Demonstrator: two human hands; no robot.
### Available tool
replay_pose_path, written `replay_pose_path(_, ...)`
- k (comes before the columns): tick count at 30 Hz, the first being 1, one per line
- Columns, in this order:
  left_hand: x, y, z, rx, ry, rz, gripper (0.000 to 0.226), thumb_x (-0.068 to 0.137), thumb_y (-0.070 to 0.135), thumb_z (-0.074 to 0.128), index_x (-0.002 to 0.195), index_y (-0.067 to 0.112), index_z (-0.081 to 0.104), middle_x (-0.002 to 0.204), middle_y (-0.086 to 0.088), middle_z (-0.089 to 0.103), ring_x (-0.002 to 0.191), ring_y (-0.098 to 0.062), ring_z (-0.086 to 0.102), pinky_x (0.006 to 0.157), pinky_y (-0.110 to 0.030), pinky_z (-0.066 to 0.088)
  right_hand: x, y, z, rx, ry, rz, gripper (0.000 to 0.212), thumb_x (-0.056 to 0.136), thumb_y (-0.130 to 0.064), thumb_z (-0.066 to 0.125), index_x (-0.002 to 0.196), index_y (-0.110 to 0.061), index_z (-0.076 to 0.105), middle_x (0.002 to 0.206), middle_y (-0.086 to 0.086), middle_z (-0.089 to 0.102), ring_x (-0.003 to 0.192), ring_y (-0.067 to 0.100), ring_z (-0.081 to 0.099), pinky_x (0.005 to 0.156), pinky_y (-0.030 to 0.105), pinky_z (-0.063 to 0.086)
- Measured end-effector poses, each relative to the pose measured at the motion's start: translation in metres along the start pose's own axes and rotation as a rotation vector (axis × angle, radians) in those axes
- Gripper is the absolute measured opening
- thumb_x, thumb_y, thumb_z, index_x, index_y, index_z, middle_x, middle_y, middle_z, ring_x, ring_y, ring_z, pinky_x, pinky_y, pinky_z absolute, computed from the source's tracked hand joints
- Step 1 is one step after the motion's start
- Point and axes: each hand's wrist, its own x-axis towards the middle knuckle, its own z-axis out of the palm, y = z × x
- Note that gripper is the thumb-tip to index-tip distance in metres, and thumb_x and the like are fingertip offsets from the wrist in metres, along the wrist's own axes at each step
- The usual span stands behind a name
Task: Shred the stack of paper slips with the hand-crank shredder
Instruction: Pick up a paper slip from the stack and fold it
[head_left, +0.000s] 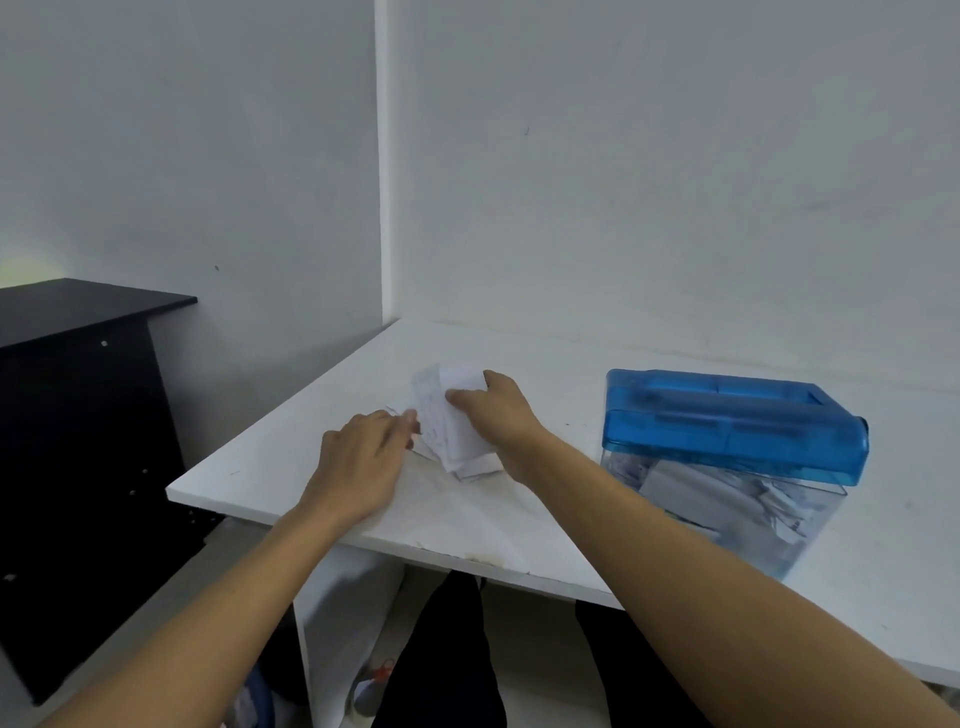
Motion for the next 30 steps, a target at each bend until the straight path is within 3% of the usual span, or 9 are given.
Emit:
replay_pose_path(3, 0.004, 0.031, -0.019, -0.524, 0.045, -0.167, 0.057, 0.107, 0.051, 0.03, 0.089, 0.016, 0.072, 0.087, -0.001, 0.073, 0.082, -0.018, 0.067, 0.083, -0.036, 0.049, -0.006, -0.021, 0.001, 0.084, -0.019, -0.062, 0.022, 0.097, -0.016, 0.056, 0.118, -0.012, 0.061, 0.112, 0.007, 0.069, 0.103, 0.026, 0.066, 0.088, 0.039, 0.056)
replay_pose_path(5, 0.009, 0.05, -0.031, -0.622, 0.021, -0.171, 0.056, 0.107, 0.051, 0.027, 0.099, 0.017, 0.071, 0.09, -0.003, 0.073, 0.081, -0.017, 0.068, 0.079, -0.036, 0.053, -0.013, -0.034, 0.001, 0.102, -0.045, -0.093, 0.016, 0.098, -0.014, 0.052, 0.111, -0.014, 0.061, 0.107, 0.005, 0.069, 0.098, 0.025, 0.066, 0.085, 0.037, 0.055)
replay_pose_path(8, 0.014, 0.073, -0.041, -0.612, -0.026, -0.097, 0.048, 0.108, 0.05, 0.025, 0.117, 0.025, 0.065, 0.101, -0.003, 0.071, 0.09, -0.02, 0.069, 0.082, -0.037, 0.058, -0.025, -0.053, -0.003, 0.143, -0.076, -0.124, 0.011, 0.097, -0.012, 0.045, 0.104, -0.016, 0.054, 0.097, 0.002, 0.062, 0.082, 0.019, 0.061, 0.065, 0.029, 0.051)
replay_pose_path(11, 0.021, 0.094, -0.051, -0.614, -0.018, -0.027, 0.038, 0.109, 0.043, 0.028, 0.113, 0.028, 0.063, 0.096, -0.002, 0.069, 0.077, -0.013, 0.068, 0.075, -0.032, 0.057, -0.036, -0.075, -0.014, 0.187, -0.038, -0.135, 0.014, 0.097, -0.014, 0.04, 0.109, -0.011, 0.047, 0.094, 0.003, 0.056, 0.074, 0.02, 0.056, 0.054, 0.029, 0.045)
replay_pose_path(14, 0.028, 0.117, -0.058, -0.604, -0.02, 0.073, 0.033, 0.111, 0.033, 0.03, 0.116, 0.026, 0.062, 0.097, 0.001, 0.068, 0.077, -0.012, 0.063, 0.064, -0.022, 0.051, -0.044, -0.094, -0.035, 0.174, 0.006, -0.176, 0.016, 0.096, -0.012, 0.04, 0.11, -0.011, 0.047, 0.097, 0.003, 0.056, 0.079, 0.02, 0.056, 0.059, 0.029, 0.047)
replay_pose_path(18, 0.032, 0.15, -0.062, -0.614, -0.016, 0.168, 0.035, 0.111, 0.03, 0.03, 0.103, 0.02, 0.063, 0.093, -0.01, 0.067, 0.077, -0.018, 0.06, 0.07, -0.029, 0.05, -0.059, -0.115, -0.071, 0.212, -0.023, -0.176, 0.021, 0.09, -0.005, 0.044, 0.11, -0.003, 0.051, 0.09, 0.012, 0.062, 0.071, 0.03, 0.061, 0.066, 0.036, 0.05)
replay_pose_path(22, 0.036, 0.19, -0.056, -0.484, 0.065, 0.288, 0.038, 0.111, 0.034, 0.027, 0.117, 0.015, 0.059, 0.105, -0.005, 0.064, 0.093, -0.017, 0.061, 0.073, -0.021, 0.048, -0.072, -0.125, -0.125, 0.069, -0.115, -0.201, 0.019, 0.092, -0.007, 0.05, 0.108, -0.004, 0.061, 0.094, 0.013, 0.065, 0.081, 0.023, 0.064, 0.069, 0.03, 0.055)
replay_pose_path(27, 0.037, 0.229, -0.029, -0.348, 0.165, 0.391, 0.038, 0.109, 0.042, 0.026, 0.098, 0.015, 0.049, 0.087, -0.004, 0.057, 0.08, -0.026, 0.061, 0.071, -0.052, 0.056, -0.082, -0.118, -0.182, -0.134, -0.102, -0.224, 0.022, 0.096, -0.007, 0.062, 0.118, -0.006, 0.063, 0.108, 0.009, 0.074, 0.093, 0.022, 0.074, 0.077, 0.028, 0.06)
replay_pose_path(30, 0.033, 0.241, -0.013, -0.324, 0.114, 0.387, 0.037, 0.108, 0.046, 0.024, 0.095, 0.017, 0.043, 0.084, -0.002, 0.055, 0.074, -0.023, 0.06, 0.067, -0.05, 0.055, -0.085, -0.105, -0.2, -0.153, -0.037, -0.203, 0.023, 0.092, -0.007, 0.068, 0.116, -0.007, 0.065, 0.106, 0.007, 0.075, 0.091, 0.022, 0.075, 0.078, 0.028, 0.061)
